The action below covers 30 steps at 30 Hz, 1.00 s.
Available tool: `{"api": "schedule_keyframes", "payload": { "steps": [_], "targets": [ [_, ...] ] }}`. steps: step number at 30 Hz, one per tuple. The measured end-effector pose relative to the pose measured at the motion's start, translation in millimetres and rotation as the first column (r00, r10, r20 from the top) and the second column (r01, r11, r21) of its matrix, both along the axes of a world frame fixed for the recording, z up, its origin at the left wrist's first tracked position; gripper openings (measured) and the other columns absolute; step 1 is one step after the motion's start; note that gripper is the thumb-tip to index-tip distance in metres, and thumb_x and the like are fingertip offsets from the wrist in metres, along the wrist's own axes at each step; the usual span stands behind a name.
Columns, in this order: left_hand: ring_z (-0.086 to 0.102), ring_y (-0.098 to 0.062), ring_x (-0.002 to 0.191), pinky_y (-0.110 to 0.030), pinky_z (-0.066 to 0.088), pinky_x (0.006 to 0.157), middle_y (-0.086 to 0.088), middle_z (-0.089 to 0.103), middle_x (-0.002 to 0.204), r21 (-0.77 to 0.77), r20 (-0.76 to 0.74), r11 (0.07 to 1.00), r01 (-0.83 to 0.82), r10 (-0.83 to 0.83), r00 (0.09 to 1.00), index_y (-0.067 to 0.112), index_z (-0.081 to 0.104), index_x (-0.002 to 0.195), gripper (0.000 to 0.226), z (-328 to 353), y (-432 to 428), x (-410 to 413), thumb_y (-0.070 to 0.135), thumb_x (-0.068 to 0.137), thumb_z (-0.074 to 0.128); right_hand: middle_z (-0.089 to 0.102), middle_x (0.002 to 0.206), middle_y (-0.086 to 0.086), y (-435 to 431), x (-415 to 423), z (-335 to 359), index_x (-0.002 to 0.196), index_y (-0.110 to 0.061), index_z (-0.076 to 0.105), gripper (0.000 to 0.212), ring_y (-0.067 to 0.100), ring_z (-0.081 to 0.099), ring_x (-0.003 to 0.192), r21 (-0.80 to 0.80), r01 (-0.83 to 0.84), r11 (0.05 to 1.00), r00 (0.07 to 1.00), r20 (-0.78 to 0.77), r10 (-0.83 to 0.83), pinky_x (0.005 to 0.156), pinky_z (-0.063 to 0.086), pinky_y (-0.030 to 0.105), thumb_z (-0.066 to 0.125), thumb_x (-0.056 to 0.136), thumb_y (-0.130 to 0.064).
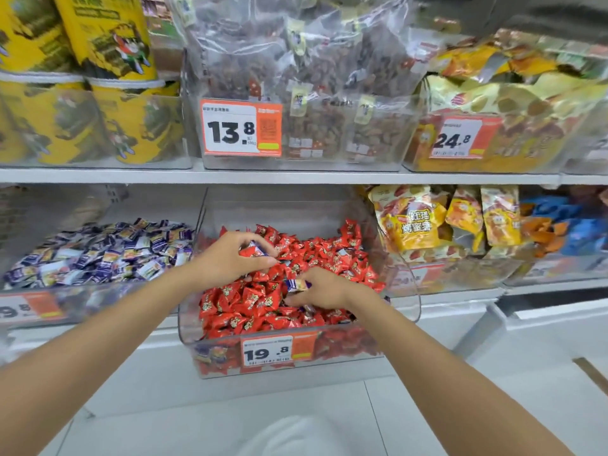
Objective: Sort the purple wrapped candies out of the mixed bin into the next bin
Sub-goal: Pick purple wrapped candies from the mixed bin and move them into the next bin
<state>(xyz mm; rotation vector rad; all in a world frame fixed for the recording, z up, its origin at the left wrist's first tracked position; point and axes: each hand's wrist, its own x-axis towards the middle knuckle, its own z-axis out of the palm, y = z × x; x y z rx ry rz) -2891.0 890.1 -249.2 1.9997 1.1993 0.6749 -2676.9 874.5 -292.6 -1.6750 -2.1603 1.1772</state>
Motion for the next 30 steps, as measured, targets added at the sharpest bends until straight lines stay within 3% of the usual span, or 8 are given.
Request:
{"api": "schedule_keyframes", "payload": {
  "steps": [3,7,10,15,20,25,28,30],
  "targets": [
    [0.059,0.010,0.092,-0.006,0.037,0.079,0.019,0.070,0.093,0.008,-0.016,1.000,-0.005,0.005,1.000,0.024,0.072,0.088,0.007,-0.2,-0.7,-0.5,0.028,0.084,0.073,0.046,0.062,0.001,0.2,15.7,1.6,0.087,-0.004,0.064,0.028,0.011,0.036,0.052,-0.040,0.098,0.994,0.974,-0.201,-0.104,0.046,0.031,0.020,0.066,0.092,-0.032],
    [0.061,0.007,0.071,-0.016,0.040,0.068,0.012,0.072,0.087,-0.010,0.007,1.000,-0.013,0.013,1.000,0.023,0.071,0.091,0.008,3.7,-3.1,0.8,0.029,0.085,0.072,0.038,0.058,-0.001,-4.2,19.7,10.1,0.094,0.004,0.060,0.032,0.010,0.034,0.046,-0.002,0.218,0.976,0.917,-0.342,-0.205,0.044,0.035,0.022,0.063,0.095,-0.028],
    [0.060,0.010,0.086,-0.013,0.038,0.080,0.021,0.069,0.091,0.055,0.037,0.997,-0.051,0.049,0.998,0.026,0.072,0.090,0.005,17.7,-4.4,-11.9,0.029,0.086,0.072,0.042,0.058,-0.001,-7.1,10.0,28.6,0.099,0.013,0.057,0.034,0.009,0.038,0.043,0.032,0.234,0.972,0.919,-0.335,-0.210,0.043,0.037,0.021,0.063,0.095,-0.020],
    [0.044,-0.010,0.050,-0.018,0.034,0.049,0.012,0.060,0.058,0.080,0.128,0.988,-0.136,0.125,0.984,0.025,0.071,0.088,0.001,35.6,-8.8,-89.1,0.025,0.086,0.071,0.041,0.058,-0.001,-4.7,-39.0,70.5,0.082,-0.002,0.057,0.027,0.007,0.041,0.042,0.187,0.180,0.966,0.955,-0.268,-0.126,0.048,0.039,0.022,0.060,0.097,-0.025],
    [0.049,-0.006,0.055,-0.014,0.038,0.052,-0.006,0.069,0.076,0.039,0.132,0.938,-0.343,0.336,0.933,0.025,0.073,0.088,0.004,19.3,-9.0,-195.8,0.026,0.085,0.073,0.051,0.066,0.002,14.3,-135.3,94.6,0.090,-0.004,0.062,0.018,0.017,0.043,0.053,0.408,0.112,0.906,0.946,-0.323,0.029,0.053,0.036,0.027,0.061,0.096,-0.021],
    [0.047,-0.002,0.049,-0.014,0.037,0.051,0.008,0.065,0.066,0.017,0.119,0.883,-0.468,0.463,0.878,0.016,0.072,0.091,0.007,12.4,-4.4,-272.2,0.022,0.087,0.071,0.058,0.132,0.003,54.3,-229.6,83.3,0.131,-0.011,0.058,0.038,0.019,0.056,0.116,0.519,-0.049,0.853,0.995,-0.048,0.087,0.094,0.041,0.026,0.064,0.094,-0.020],
    [0.051,-0.006,0.053,-0.019,0.041,0.051,0.010,0.064,0.061,0.014,0.102,0.879,-0.477,0.473,0.875,0.012,0.071,0.095,0.013,18.0,14.6,-286.9,0.022,0.088,0.070,0.046,0.147,0.005,78.9,-259.5,70.1,0.142,-0.013,0.047,0.058,0.024,0.049,0.128,0.385,-0.112,0.916,0.993,0.010,0.117,0.099,0.041,0.032,0.068,0.091,-0.031],
    [0.061,-0.009,0.074,-0.023,0.045,0.064,0.010,0.069,0.081,-0.032,0.062,0.898,-0.438,0.439,0.896,0.014,0.070,0.102,0.021,17.8,30.2,-286.0,0.025,0.085,0.074,0.039,0.152,0.002,88.6,-266.4,61.8,0.147,-0.021,0.038,0.075,0.021,0.042,0.135,0.244,-0.218,0.945,0.976,0.053,0.212,0.100,0.037,0.028,0.076,0.083,-0.035]
  ]
}}
